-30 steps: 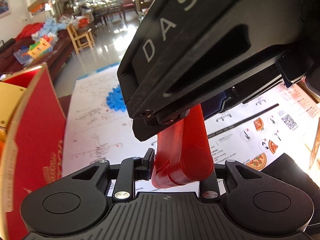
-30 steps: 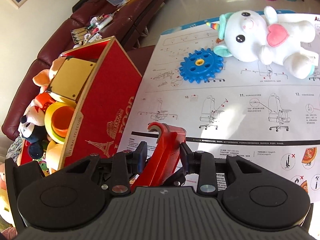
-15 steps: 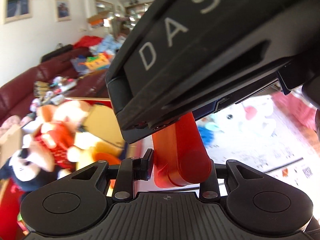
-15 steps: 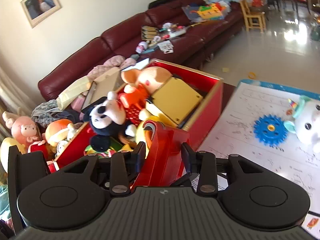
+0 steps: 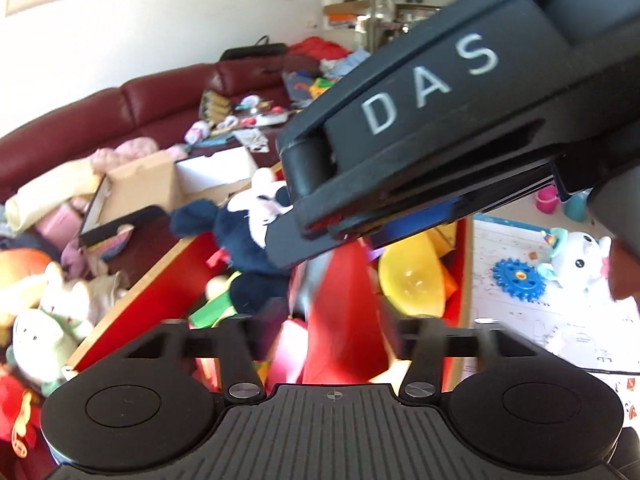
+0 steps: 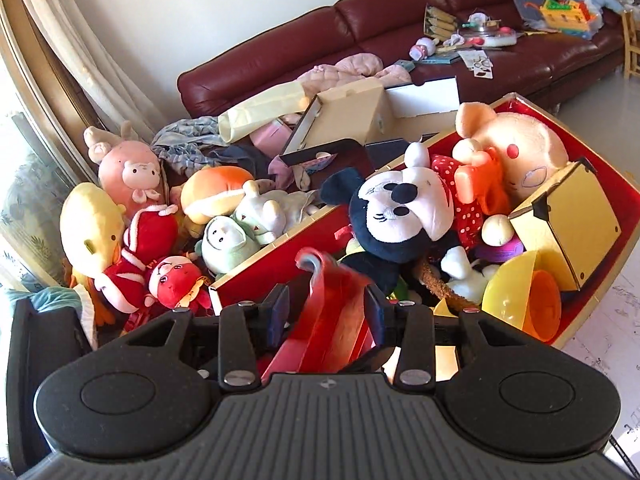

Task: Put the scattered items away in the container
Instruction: 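Lower the red case into the toy box and open both grippers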

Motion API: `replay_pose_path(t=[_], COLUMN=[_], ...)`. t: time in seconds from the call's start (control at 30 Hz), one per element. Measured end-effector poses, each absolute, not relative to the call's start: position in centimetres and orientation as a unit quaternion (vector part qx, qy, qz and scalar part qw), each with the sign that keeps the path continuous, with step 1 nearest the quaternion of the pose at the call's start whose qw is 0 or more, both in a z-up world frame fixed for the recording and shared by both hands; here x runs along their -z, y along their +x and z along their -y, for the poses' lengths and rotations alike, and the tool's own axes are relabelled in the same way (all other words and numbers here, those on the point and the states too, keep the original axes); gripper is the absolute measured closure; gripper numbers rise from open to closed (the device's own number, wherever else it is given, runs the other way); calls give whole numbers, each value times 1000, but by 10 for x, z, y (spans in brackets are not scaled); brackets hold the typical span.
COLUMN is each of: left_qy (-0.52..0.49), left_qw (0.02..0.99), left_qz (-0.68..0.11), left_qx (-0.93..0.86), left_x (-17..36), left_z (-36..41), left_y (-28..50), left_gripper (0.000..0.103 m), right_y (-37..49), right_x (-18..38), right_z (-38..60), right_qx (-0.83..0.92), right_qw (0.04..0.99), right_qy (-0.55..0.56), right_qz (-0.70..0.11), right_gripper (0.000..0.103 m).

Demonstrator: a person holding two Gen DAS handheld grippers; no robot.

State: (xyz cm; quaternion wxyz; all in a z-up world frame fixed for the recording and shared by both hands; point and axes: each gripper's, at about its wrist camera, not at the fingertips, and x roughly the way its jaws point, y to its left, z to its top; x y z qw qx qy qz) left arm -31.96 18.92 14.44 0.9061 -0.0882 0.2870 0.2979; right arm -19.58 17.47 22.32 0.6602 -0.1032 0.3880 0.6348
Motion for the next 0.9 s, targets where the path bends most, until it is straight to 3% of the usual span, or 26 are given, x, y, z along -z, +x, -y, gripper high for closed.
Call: replay_pose_path(t=[0.03, 0.07, 0.9], left_qy=[-91, -90, -113], left_qw=[907, 909, 899], left_qz=[-281, -275, -310], left_qx=[-300, -300, -288], left_x=[-145, -145, -117], left_z=[-191, -193, -193], left_y=[-323, -325, -291], left_gripper=[7, 2, 0], right_y=[-194, -191, -150], right_x=[-223, -223, -189], right_z=[-173, -171, -151], right_qx=[-629, -626, -592], right_qw=[669, 675, 676], right_qy=[-96, -88, -45], right_qz=[-384, -381, -436], right_gripper=[24, 17, 10])
